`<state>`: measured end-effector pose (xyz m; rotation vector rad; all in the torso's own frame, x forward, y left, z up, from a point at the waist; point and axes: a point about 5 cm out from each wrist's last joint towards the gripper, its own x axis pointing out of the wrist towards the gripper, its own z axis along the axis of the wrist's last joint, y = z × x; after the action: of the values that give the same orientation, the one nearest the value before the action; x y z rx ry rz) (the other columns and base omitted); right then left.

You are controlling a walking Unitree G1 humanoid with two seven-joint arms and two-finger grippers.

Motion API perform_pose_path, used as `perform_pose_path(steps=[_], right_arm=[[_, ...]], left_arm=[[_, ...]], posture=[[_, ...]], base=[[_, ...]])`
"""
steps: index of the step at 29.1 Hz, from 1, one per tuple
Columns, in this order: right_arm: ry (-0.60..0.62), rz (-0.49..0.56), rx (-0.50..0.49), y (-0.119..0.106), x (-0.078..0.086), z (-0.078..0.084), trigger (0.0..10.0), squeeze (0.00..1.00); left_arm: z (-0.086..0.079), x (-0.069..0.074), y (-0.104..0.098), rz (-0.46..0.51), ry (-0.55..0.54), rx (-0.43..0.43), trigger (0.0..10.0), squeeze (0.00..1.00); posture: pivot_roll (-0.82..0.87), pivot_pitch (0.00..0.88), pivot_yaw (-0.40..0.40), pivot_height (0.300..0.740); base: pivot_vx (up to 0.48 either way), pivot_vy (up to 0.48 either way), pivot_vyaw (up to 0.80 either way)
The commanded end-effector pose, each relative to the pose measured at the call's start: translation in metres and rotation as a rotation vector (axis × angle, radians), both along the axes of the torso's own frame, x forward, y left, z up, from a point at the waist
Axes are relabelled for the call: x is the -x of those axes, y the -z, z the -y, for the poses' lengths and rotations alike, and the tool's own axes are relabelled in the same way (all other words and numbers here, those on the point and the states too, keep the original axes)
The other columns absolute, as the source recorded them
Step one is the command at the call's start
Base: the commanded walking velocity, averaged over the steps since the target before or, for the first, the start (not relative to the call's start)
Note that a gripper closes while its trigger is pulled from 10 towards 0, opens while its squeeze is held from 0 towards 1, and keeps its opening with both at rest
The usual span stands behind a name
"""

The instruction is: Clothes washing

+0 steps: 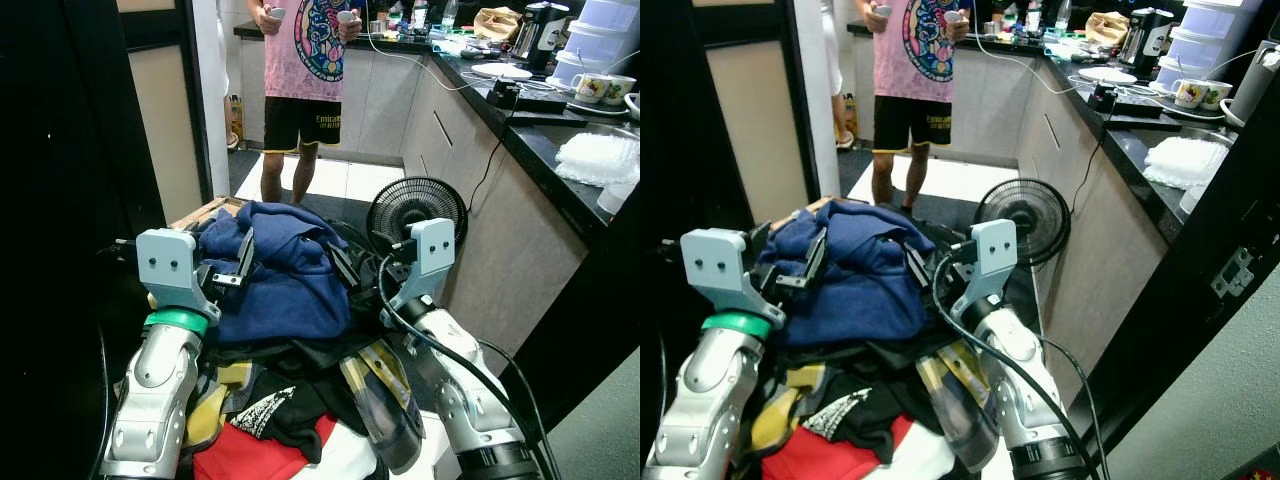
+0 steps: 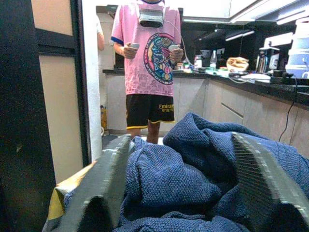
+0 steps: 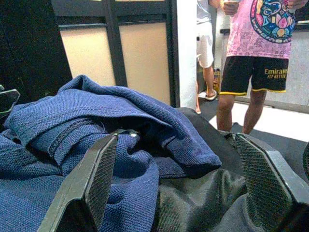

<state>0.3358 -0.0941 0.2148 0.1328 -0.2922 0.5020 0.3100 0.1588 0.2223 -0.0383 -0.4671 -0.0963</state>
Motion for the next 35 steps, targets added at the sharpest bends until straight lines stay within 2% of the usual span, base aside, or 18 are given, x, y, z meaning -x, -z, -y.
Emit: perform_pose_path(steps=[1,2,3,9,11,14,15,16,29,30,31,32,35], right_arm=[[0.016,0.000,0.001,-0.001,-0.001,0.002,10.0,0.00],[0.017,0.000,0.000,-0.001,-0.001,0.002,10.0,0.00],[0.014,0.005,-0.004,-0.002,-0.001,0.003,10.0,0.00],[-0.059,0.012,-0.022,-0.004,0.001,-0.001,10.0,0.00],[-0.174,-0.020,0.027,0.006,0.006,-0.014,10.0,0.00],[-0.172,-0.022,0.028,0.007,0.006,-0.015,10.0,0.00],[-0.162,-0.021,0.023,0.007,0.006,-0.015,10.0,0.00],[-0.150,-0.015,0.013,0.005,0.006,-0.014,10.0,0.00],[-0.144,-0.012,0.014,0.005,0.005,-0.012,10.0,0.00],[-0.146,-0.011,0.017,0.005,0.005,-0.012,10.0,0.00],[-0.146,-0.011,0.017,0.005,0.005,-0.012,10.0,0.00],[-0.147,-0.011,0.019,0.005,0.004,-0.011,10.0,0.00],[-0.148,-0.010,0.020,0.005,0.004,-0.011,10.0,0.00]], left_arm=[[0.001,-0.002,0.001,-0.014,0.002,-0.004,0.0,0.00],[0.001,-0.003,0.002,-0.022,-0.003,-0.012,0.0,0.00],[0.002,-0.004,0.001,-0.024,-0.002,-0.014,10.0,0.00],[0.004,-0.005,0.000,-0.030,0.008,-0.020,10.0,0.00],[0.002,-0.005,0.006,-0.054,-0.007,-0.052,10.0,0.00],[0.002,-0.005,0.007,-0.057,-0.008,-0.056,10.0,0.00],[0.002,-0.005,0.007,-0.055,-0.006,-0.051,10.0,0.47],[0.003,-0.004,0.006,-0.046,0.023,-0.023,10.0,1.00],[0.004,-0.007,0.005,-0.055,0.003,-0.044,10.0,1.00],[0.003,-0.008,0.005,-0.058,0.000,-0.048,10.0,0.37],[0.003,-0.008,0.005,-0.058,0.000,-0.048,10.0,0.37],[0.003,-0.008,0.005,-0.059,0.000,-0.050,10.0,0.17],[0.003,-0.008,0.005,-0.059,0.001,-0.051,10.0,0.17]], posture=[[-0.04,0.008,-0.002,0.740],[-0.04,0.008,-0.002,0.740],[-0.04,0.008,-0.002,0.740],[-0.04,0.009,0.001,0.740],[-0.04,0.005,-0.006,0.740],[-0.04,0.005,-0.006,0.740],[-0.04,0.004,-0.006,0.740],[-0.04,0.002,-0.005,0.740],[-0.05,0.000,-0.002,0.740],[-0.05,0.000,-0.001,0.740],[-0.05,0.000,-0.001,0.740],[-0.05,0.000,-0.001,0.740],[-0.05,0.000,-0.001,0.740]], base=[[0.000,0.000,0.00],[0.000,0.000,0.00],[0.000,0.000,0.00],[0.000,0.000,0.00],[0.000,0.000,0.00],[0.000,0.000,0.00],[0.000,0.000,0.00],[0.000,0.000,0.00],[0.000,0.000,0.00],[0.000,0.000,0.00],[0.000,0.000,0.00],[0.000,0.000,0.00],[0.000,0.000,0.00]])
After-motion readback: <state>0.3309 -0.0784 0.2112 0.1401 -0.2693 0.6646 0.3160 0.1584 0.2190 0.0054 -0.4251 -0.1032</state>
